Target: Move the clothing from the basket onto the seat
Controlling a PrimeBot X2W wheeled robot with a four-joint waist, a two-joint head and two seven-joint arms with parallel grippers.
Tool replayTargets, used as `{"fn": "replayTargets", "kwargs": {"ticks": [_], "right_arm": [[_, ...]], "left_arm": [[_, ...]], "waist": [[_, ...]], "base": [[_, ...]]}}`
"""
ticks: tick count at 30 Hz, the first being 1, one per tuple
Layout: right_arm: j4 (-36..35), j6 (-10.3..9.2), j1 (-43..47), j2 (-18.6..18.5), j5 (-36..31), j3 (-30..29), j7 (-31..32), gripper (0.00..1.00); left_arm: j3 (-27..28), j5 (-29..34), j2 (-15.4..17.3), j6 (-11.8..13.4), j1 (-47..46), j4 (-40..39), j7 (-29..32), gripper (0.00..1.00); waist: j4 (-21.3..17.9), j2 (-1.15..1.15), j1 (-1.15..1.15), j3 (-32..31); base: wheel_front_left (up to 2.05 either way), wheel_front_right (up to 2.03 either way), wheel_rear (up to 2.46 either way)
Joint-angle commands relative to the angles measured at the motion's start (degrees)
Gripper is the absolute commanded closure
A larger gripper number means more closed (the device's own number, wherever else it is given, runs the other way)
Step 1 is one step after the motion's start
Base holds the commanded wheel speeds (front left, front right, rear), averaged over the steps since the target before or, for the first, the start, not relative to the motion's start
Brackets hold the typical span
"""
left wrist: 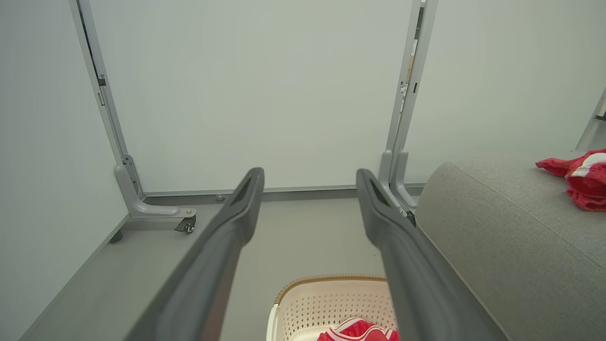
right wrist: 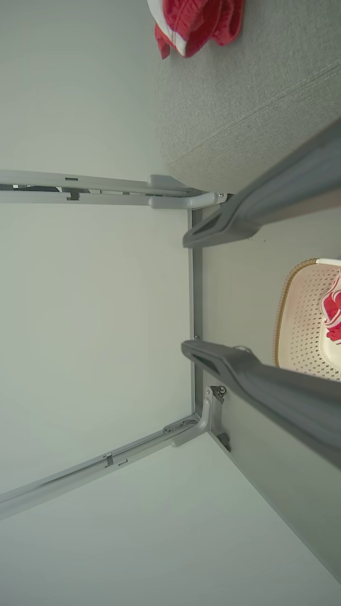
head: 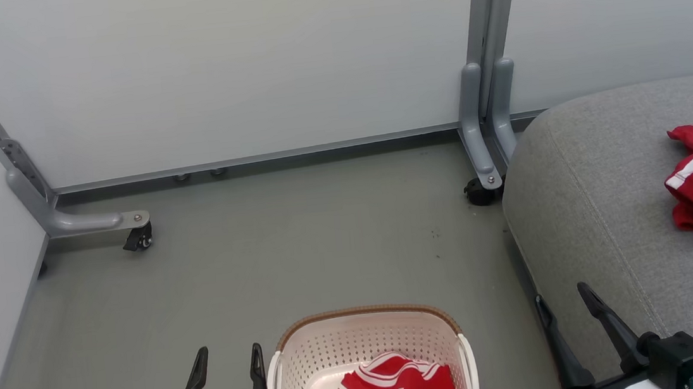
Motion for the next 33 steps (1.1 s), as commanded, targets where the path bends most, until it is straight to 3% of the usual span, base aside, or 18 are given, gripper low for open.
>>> {"fn": "replayTargets", "kwargs": {"ticks": [1, 9, 17, 24, 33], "right_arm": [[-0.1, -0.08, -0.29, -0.03, -0.33, -0.12, -0.17, 0.0], [-0.45, -0.08, -1.17, 0.71, 0.0, -1.12, -0.17, 0.0], [-0.74, -0.07, -3.86, 0.9, -1.14, -2.98, -0.17, 0.0], [-1.62, -0.07, -11.57, 0.13, -1.98, -5.43, -0.17, 0.0], [-4.45, -0.07, -20.31, 0.95, -2.84, -10.11, -0.17, 0.0]], "left_arm": [[0.14, -0.05, 0.09, 0.08, -0.79, 0.12, 0.04, 0.0], [0.93, -0.3, 0.09, -0.06, -1.17, 2.06, 0.04, 0.0], [1.67, 1.89, 0.11, -3.17, -5.38, 11.54, 0.04, 0.0], [-1.9, 3.86, 1.56, -7.32, -16.57, 23.32, 0.02, 0.0], [-12.48, 6.05, 3.91, -8.32, -33.76, 36.38, 0.01, 0.0]], "waist": [[0.02, 0.0, 0.0, 0.11], [-0.35, 0.0, 0.0, 1.73], [-2.0, 0.0, 0.0, 6.58], [-3.53, 0.0, 0.0, 18.67], [-6.7, 0.0, 0.0, 32.72]], "base": [[0.0, 0.0, 0.0], [0.0, 0.0, 0.0], [0.0, 0.0, 0.0], [0.0, 0.0, 0.0], [0.0, 0.0, 0.0]]}}
